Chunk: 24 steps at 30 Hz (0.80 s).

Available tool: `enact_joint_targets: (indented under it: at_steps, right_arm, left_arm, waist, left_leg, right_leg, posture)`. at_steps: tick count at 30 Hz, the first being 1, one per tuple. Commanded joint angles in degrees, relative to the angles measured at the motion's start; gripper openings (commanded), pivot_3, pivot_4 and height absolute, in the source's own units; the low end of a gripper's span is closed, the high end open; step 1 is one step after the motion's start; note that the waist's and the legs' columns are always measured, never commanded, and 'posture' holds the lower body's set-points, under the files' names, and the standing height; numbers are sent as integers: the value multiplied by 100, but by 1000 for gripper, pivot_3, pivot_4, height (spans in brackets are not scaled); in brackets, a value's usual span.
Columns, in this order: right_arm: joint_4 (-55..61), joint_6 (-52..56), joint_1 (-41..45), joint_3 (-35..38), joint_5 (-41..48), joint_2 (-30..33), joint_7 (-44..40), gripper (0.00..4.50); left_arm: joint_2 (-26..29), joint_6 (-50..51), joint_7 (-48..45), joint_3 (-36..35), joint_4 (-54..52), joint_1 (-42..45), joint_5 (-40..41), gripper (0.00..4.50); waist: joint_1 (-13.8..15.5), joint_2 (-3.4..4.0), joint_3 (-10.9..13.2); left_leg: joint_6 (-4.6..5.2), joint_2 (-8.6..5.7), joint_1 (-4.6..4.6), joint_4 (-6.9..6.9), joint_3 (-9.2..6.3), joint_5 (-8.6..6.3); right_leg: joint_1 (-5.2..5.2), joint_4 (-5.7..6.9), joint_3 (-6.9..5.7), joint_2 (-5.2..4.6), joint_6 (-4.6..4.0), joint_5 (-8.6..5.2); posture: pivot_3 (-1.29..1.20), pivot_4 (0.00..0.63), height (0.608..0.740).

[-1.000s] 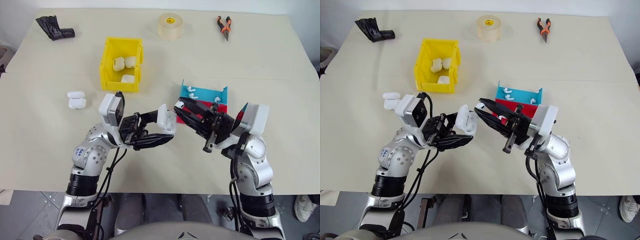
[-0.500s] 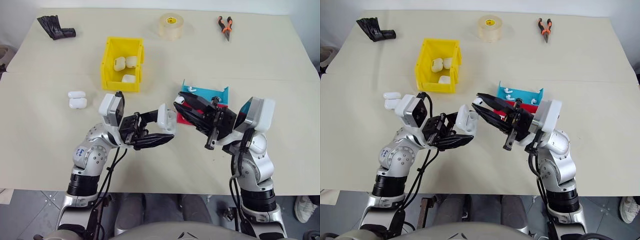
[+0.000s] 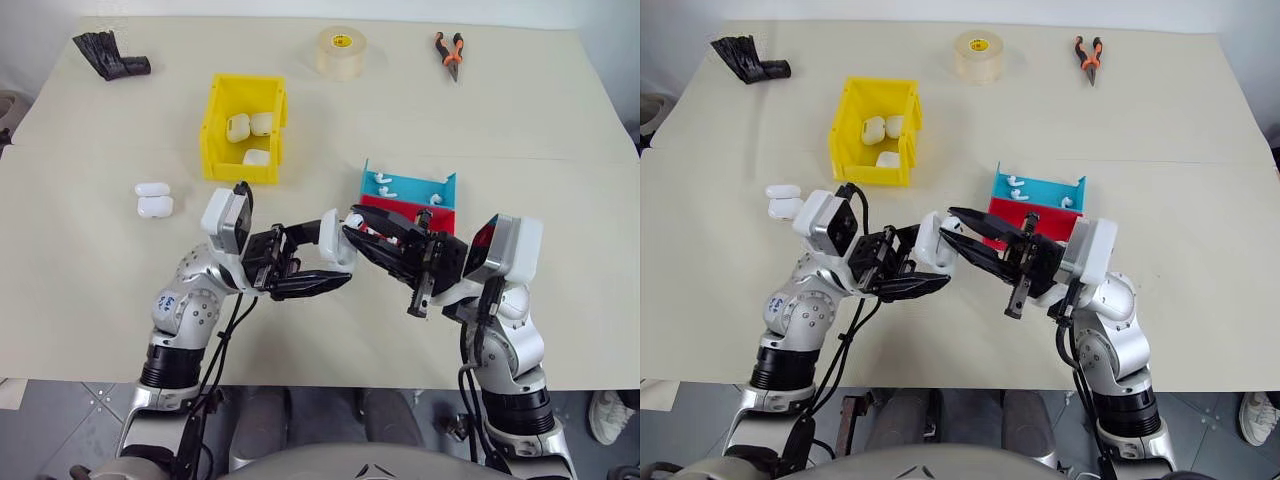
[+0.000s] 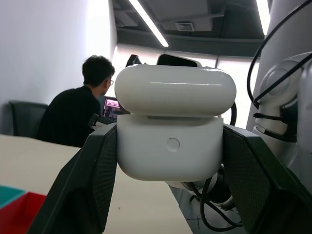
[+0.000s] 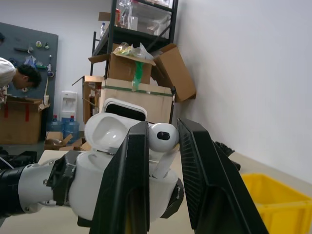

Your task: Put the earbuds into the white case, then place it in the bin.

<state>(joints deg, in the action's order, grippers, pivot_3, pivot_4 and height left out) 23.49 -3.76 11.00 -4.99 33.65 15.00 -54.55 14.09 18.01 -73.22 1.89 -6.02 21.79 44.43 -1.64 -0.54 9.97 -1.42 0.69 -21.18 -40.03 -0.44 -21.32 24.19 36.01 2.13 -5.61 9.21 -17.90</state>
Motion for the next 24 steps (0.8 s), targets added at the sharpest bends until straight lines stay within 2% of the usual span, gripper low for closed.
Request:
enact_joint_targets:
  at_steps: [1, 24]
  right_arm:
    - [-160, -66, 72, -64, -79, 10, -37, 500]
    - [-877, -874, 146, -269, -364, 352, -809, 500]
  left_arm:
    - [-111, -410, -372, 149, 34, 196, -133, 2799]
    - [-366, -534, -281, 56, 176, 475, -191, 2799]
  waist:
    - [0, 0, 0]
    - [-1, 0, 0]
  left_leg:
    - [0, 0, 0, -1, 1, 0]
    - [0, 1, 0, -2, -3, 0]
  right_leg:
    - [0, 0, -1, 0, 0, 0]
    - [-4, -2, -3, 0, 0, 0]
  posture:
    - [0, 150, 740]
    - [0, 150, 740]
